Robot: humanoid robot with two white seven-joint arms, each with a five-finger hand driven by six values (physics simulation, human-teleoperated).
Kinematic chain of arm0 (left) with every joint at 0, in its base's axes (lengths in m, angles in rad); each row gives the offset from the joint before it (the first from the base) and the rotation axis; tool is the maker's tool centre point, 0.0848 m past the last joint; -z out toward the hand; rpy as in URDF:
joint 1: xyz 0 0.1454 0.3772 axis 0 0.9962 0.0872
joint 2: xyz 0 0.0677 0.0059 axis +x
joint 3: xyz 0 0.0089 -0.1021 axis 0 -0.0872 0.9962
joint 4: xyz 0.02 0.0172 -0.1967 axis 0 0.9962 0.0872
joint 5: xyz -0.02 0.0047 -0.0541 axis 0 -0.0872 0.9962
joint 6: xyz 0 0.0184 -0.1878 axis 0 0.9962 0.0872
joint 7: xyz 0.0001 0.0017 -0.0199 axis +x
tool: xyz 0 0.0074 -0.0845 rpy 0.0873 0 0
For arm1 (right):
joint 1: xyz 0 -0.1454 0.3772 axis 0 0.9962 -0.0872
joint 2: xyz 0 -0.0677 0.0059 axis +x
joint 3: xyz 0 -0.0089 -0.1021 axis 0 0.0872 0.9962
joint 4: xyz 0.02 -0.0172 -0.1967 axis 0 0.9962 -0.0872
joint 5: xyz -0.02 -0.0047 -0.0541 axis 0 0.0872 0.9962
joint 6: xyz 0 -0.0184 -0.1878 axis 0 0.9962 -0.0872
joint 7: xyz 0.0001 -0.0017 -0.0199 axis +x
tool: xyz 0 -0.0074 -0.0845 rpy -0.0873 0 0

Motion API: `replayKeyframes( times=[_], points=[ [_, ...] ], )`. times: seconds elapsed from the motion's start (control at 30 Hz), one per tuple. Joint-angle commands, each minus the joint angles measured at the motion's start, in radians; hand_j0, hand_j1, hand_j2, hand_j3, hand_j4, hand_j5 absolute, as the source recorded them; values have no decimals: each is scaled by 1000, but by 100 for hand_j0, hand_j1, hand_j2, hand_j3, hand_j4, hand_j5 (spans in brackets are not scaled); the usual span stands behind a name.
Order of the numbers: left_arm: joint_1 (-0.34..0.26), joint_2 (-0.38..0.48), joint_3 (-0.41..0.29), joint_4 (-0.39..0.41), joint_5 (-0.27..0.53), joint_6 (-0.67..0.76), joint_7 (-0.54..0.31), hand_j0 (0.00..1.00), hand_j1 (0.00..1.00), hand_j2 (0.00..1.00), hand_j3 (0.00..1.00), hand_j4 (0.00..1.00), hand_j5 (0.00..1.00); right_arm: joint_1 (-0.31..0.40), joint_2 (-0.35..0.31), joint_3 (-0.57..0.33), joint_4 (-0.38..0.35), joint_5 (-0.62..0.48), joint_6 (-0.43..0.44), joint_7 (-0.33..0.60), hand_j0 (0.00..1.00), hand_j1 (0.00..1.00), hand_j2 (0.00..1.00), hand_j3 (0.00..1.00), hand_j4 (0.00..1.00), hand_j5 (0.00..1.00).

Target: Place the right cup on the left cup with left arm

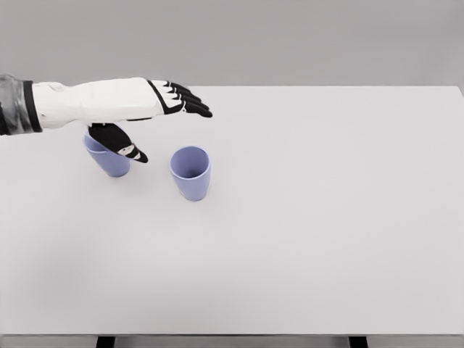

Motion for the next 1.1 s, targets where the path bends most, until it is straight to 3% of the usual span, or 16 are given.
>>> replayKeyframes(
  times=[0.0, 0.1, 0.23, 0.4, 0.5, 0.57, 1.07],
  points=[
    [-2, -20, -90, 0, 4, 5, 0, 100, 100, 100, 100, 100, 100, 0, 0, 0, 0, 0, 0, 0, 100, 100, 100, 100, 100, 100],
    [-26, -25, -135, 0, -1, 13, 0, 100, 100, 100, 100, 100, 100, 0, 0, 0, 0, -1, 0, 0, 100, 100, 100, 100, 100, 100],
    [-133, -26, -248, 0, -1, 18, 0, 100, 100, 100, 100, 100, 100, 0, 0, 0, 0, -1, 0, 0, 100, 100, 100, 100, 100, 100],
    [-209, -32, -350, 0, -51, 16, 0, 100, 100, 100, 100, 100, 100, 0, 0, 0, 0, -1, 0, 0, 100, 100, 100, 100, 100, 100],
    [-213, -34, -357, 0, -96, 13, 0, 100, 100, 100, 100, 100, 100, 0, 0, 0, 0, -1, 0, 0, 100, 100, 100, 100, 100, 100],
    [-213, -48, -357, 0, -166, 7, 0, 100, 100, 100, 100, 100, 100, 0, 0, 0, 0, -1, 0, 0, 100, 100, 100, 100, 100, 100],
    [-222, -92, -353, 1, -327, -1, 0, 98, 98, 98, 98, 98, 98, 0, 0, 0, 0, 0, 0, 0, 100, 100, 100, 100, 100, 100]
  ],
)
